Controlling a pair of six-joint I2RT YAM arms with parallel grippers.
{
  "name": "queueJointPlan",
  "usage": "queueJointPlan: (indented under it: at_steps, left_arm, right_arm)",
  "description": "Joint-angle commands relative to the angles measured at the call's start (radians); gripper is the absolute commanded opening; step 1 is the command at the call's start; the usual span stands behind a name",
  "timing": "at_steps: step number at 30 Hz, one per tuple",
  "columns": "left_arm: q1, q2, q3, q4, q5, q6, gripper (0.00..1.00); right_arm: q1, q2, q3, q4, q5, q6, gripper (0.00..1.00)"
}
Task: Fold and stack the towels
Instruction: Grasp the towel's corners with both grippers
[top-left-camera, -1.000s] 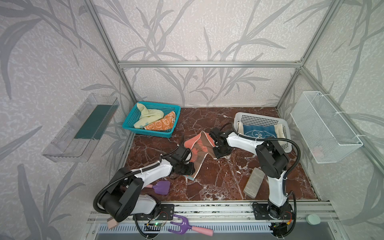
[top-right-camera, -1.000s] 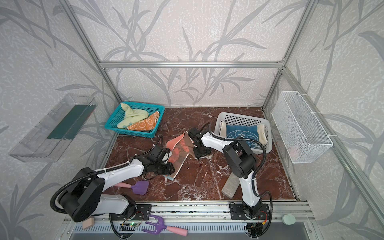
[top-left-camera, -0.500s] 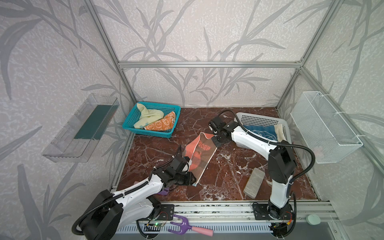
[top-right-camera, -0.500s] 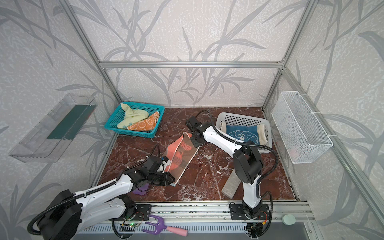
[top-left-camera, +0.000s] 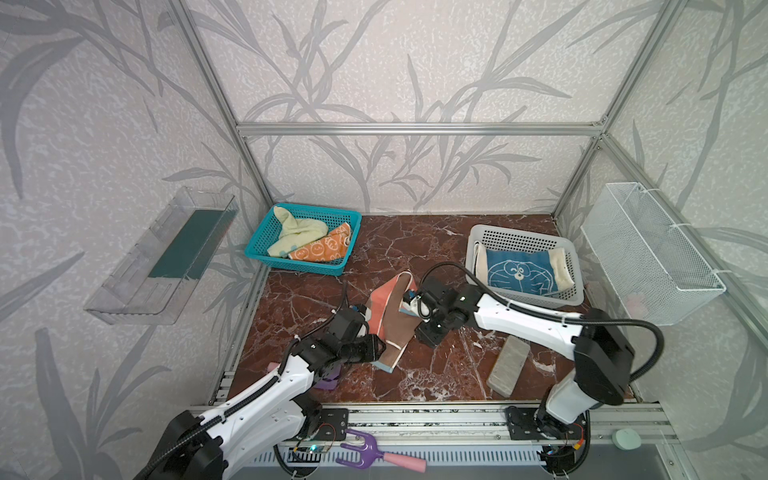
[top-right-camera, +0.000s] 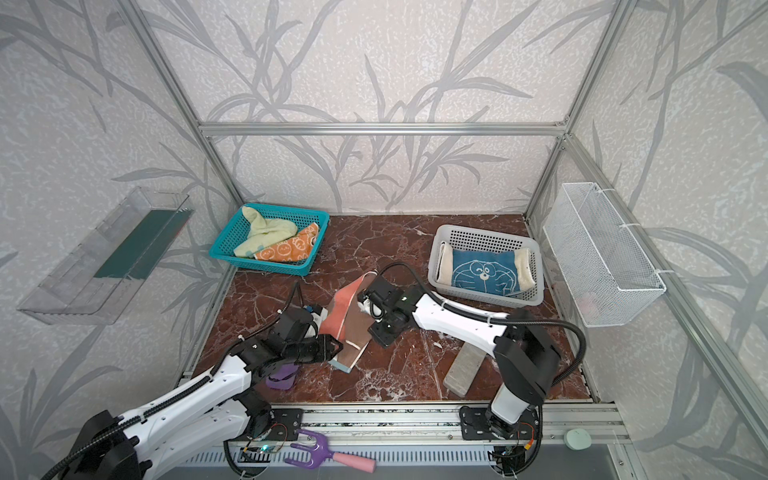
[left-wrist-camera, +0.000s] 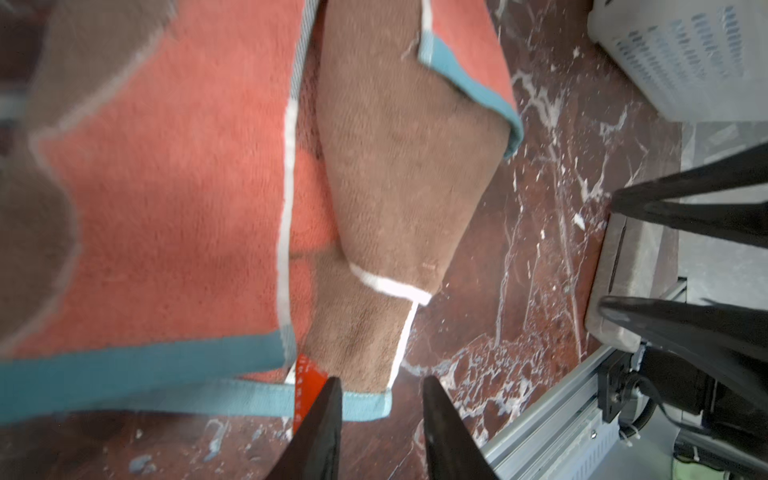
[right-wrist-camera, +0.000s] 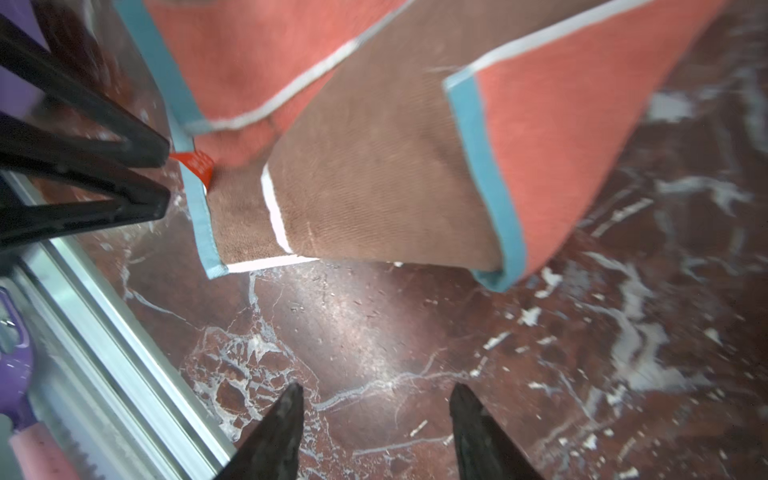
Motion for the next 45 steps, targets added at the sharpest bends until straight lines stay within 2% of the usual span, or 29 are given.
queueJointPlan:
  at_steps: [1, 5, 7, 10, 15, 23, 27, 30, 32, 33, 35, 37, 40, 45]
  left_arm:
    - [0.041, 0.084, 0.117, -0.005, -0.006, 0.056, 0.40]
    - [0.064, 0.235, 0.226, 0.069, 0.050, 0.065, 0.43]
    - [0.064, 0.324, 0.274, 0.126, 0.074, 0.051, 0.43]
    - [0.067, 0.444, 0.345, 0.166, 0.083, 0.036, 0.41]
    - [0.091, 0.609, 0.409, 0.224, 0.129, 0.023, 0.43]
    - [0.097, 0.691, 0.387, 0.276, 0.126, -0.007, 0.48]
    - [0.097, 0.731, 0.378, 0.348, 0.168, -0.045, 0.48]
    - [0.097, 0.765, 0.378, 0.413, 0.207, -0.078, 0.46]
    - [0.096, 0.775, 0.379, 0.452, 0.222, -0.097, 0.41]
    - [0.097, 0.776, 0.381, 0.456, 0.230, -0.098, 0.35]
    - [0.097, 0.766, 0.400, 0.437, 0.236, -0.085, 0.14]
    - [0.100, 0.737, 0.416, 0.412, 0.231, -0.068, 0.00]
    - [0.116, 0.669, 0.447, 0.354, 0.219, -0.037, 0.00]
    - [0.163, 0.499, 0.500, 0.229, 0.180, 0.019, 0.00]
  right_arm:
    - [-0.093, -0.153, -0.096, 0.221, 0.002, 0.140, 0.61]
    - [-0.164, -0.145, -0.167, 0.255, 0.015, 0.227, 0.62]
    - [-0.168, -0.098, -0.159, 0.240, 0.019, 0.238, 0.62]
    - [-0.172, -0.017, -0.129, 0.227, -0.037, 0.242, 0.62]
    - [-0.172, 0.083, -0.129, 0.278, -0.075, 0.277, 0.62]
    - [-0.181, 0.215, -0.098, 0.296, -0.057, 0.270, 0.62]
    - [-0.181, 0.257, -0.082, 0.296, -0.068, 0.261, 0.60]
    - [-0.181, 0.269, -0.077, 0.296, -0.051, 0.257, 0.55]
    - [-0.181, 0.270, -0.077, 0.296, -0.036, 0.249, 0.42]
    - [-0.181, 0.269, -0.077, 0.295, -0.027, 0.247, 0.36]
    - [-0.182, 0.259, -0.073, 0.288, -0.002, 0.233, 0.20]
    - [-0.185, 0.239, -0.052, 0.261, 0.024, 0.205, 0.12]
    - [-0.196, 0.184, 0.022, 0.169, 0.071, 0.125, 0.06]
    - [-0.200, 0.073, 0.239, -0.054, 0.105, -0.113, 0.03]
